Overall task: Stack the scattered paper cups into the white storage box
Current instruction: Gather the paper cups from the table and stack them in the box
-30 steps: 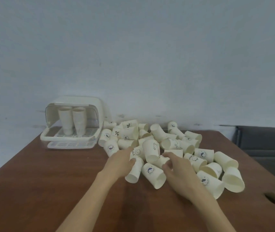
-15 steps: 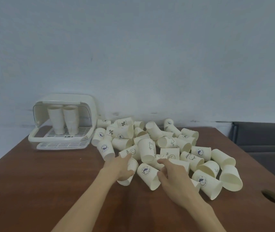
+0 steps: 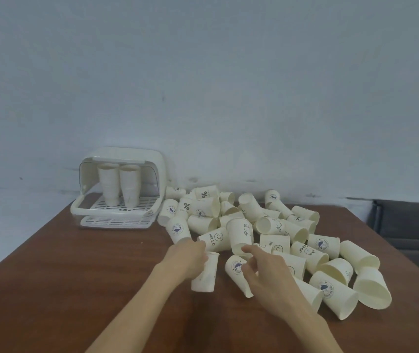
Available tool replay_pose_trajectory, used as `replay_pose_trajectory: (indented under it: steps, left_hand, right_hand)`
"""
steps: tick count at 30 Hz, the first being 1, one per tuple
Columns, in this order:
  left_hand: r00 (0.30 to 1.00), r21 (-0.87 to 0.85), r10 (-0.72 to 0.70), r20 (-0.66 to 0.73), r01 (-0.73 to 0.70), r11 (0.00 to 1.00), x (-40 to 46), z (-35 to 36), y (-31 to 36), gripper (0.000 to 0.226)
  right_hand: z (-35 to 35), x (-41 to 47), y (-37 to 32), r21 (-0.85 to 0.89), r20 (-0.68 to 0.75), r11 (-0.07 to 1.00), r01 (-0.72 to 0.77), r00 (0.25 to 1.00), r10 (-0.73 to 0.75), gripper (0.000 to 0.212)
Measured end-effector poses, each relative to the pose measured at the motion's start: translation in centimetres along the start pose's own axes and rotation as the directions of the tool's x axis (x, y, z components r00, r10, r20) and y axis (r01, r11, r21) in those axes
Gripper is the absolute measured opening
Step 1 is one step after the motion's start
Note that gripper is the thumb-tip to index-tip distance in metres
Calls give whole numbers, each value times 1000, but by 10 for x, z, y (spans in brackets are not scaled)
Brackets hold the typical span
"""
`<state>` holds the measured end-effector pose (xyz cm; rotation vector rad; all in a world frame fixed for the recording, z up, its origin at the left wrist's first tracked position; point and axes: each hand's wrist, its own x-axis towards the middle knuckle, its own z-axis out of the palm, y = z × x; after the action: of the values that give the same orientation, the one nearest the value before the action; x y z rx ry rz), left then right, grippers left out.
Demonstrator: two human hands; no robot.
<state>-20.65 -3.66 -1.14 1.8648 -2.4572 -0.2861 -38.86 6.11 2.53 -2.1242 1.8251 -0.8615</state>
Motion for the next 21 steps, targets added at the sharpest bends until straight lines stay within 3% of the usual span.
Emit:
replay_pose_trajectory:
  steps: [21]
  left_hand:
    - [977, -184, 49, -209, -89, 979, -40, -27, -5, 27]
  right_hand:
    - [4, 12, -7, 18, 16, 999, 44, 999, -45, 34]
